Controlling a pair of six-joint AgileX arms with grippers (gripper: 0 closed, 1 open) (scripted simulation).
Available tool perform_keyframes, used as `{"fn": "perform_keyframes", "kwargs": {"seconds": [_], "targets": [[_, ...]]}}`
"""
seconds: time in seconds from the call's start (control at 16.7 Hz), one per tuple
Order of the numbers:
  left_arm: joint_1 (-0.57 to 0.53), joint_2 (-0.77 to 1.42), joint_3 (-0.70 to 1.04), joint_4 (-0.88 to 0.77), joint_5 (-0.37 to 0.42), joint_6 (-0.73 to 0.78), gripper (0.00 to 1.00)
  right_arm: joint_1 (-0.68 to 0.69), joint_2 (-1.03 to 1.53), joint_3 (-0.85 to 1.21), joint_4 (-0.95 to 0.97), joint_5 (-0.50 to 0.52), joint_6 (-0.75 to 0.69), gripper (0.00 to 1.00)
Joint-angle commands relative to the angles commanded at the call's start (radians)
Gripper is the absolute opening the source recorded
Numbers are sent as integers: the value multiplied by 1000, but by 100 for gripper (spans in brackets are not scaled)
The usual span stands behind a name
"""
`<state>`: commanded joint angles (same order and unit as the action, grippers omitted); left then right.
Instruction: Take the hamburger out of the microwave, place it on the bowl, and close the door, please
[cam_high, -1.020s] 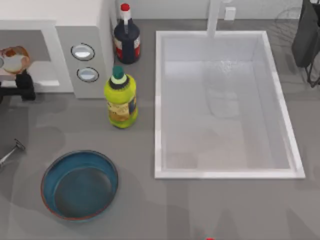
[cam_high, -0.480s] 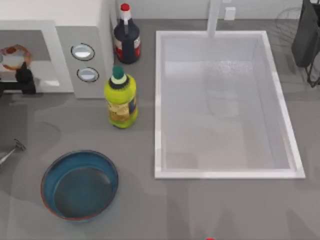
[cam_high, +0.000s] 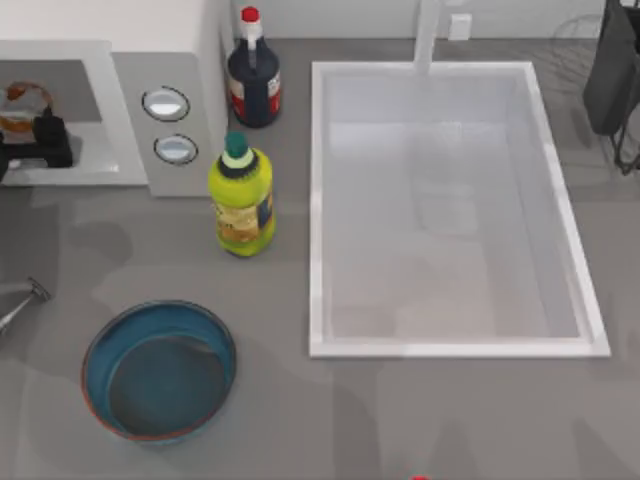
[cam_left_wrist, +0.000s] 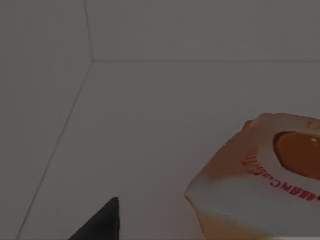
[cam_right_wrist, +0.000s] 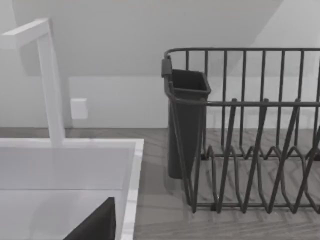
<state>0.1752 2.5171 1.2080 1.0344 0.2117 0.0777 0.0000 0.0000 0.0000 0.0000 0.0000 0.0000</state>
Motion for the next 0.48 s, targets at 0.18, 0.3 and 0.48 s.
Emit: {"fn": "perform_keyframes", "kwargs": {"seconds": [0.18, 0.3, 0.48], "targets": [[-15, 114, 220, -118, -14, -5, 100, 0, 0, 0, 0, 0, 0, 100], [-25, 187, 363, -198, -23, -9, 100, 0, 0, 0, 0, 0, 0, 100], [-38, 270, 515, -300, -36, -13, 100, 0, 0, 0, 0, 0, 0, 100]]}}
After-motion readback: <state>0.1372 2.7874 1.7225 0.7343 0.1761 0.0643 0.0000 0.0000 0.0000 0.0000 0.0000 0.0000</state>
